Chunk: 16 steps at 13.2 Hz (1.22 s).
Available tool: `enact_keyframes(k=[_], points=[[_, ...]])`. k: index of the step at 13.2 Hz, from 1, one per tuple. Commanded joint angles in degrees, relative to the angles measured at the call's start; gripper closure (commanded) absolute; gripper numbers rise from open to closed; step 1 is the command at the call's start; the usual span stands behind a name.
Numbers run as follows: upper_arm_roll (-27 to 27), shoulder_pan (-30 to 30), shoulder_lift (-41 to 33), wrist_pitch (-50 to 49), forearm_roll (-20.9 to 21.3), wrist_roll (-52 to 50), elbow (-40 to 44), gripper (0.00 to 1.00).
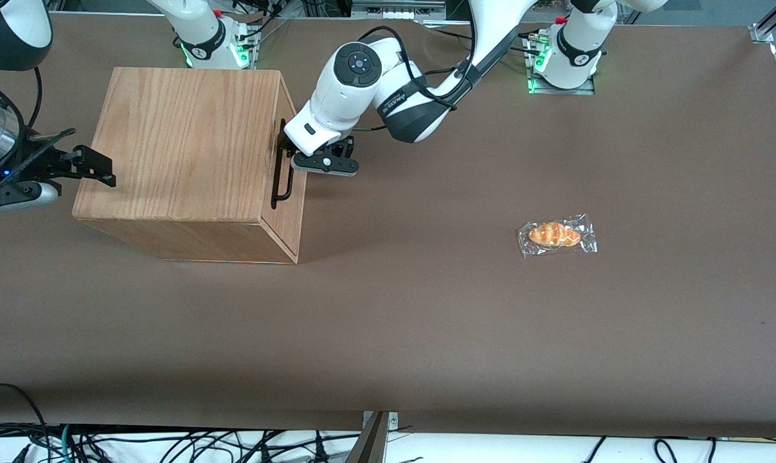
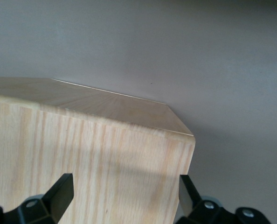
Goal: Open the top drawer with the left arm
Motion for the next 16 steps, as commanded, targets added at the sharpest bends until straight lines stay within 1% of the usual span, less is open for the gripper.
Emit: enact_keyframes(k=[1, 6, 9, 16], points=[[0.23, -0.39, 0.88, -1.56, 1.67, 0.65, 1.59, 0.00], [0.40, -0.48, 0.96, -1.56, 1.93, 1.09, 1.15, 0.00], [0.40, -0.13, 0.96, -1.74, 3.16, 1.70, 0.97, 0.00], [0.93, 1.01, 0.61, -5.86, 3.25, 4.25, 1.15, 0.00]])
